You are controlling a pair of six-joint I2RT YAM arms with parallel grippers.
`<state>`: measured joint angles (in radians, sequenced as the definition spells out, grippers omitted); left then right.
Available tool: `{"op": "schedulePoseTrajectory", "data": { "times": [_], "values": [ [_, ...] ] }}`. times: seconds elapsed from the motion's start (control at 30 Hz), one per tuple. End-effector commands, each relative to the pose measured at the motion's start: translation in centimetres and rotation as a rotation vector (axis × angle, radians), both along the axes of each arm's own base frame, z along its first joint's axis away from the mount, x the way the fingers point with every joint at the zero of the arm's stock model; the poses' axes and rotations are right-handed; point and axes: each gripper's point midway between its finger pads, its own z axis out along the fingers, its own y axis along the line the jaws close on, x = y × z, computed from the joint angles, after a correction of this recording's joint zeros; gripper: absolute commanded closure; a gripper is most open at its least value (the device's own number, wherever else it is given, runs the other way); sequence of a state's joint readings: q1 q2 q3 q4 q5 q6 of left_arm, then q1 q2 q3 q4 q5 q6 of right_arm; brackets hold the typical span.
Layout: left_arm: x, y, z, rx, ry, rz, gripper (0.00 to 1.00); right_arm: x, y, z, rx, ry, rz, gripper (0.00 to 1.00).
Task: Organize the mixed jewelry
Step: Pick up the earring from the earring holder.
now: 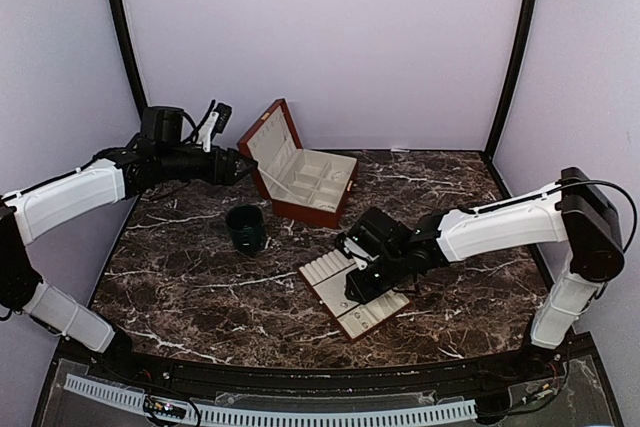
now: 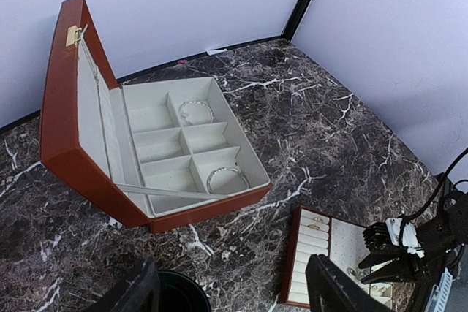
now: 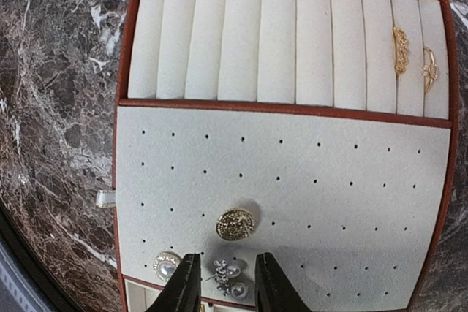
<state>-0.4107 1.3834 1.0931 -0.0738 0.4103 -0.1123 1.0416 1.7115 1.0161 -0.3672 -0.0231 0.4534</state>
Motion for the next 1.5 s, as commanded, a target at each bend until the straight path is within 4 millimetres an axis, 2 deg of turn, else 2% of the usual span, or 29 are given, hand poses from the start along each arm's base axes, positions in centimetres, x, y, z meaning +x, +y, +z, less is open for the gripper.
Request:
{"op": "schedulePoseTrajectory", "data": {
  "times": [0.0,0.37,0.93,1.2,1.47],
  "values": [
    [-0.7,-0.1,0.7,-0.001,-0.039,-0.028,0.29,0.0,-0.5,0.2,-0.056,-0.04,0.0,0.76],
    [-0.7,-0.1,0.4,0.003,-0.034,-0.028,0.3,-0.2,0.1,-0.5,-0.086,-0.071,0.034,0.83],
    [-0.7,-0.4,-0.1,-0.007,-0.017,-0.034,0.31,0.5,0.2,0.8,-0.029,-0.129,-0.009,1.0],
    [-0.8,-0.6,-0.6,-0.006,-0.006,-0.041,0.31,-0.3,-0.2,0.4,0.01,-0.122,-0.003,1.0],
    [-1.2,-1.3,-1.0,0.001,0.003,-0.059,0.31,-0.7,-0.3,1.7,-0.003,-0.216,0.032,1.0]
  ]
}}
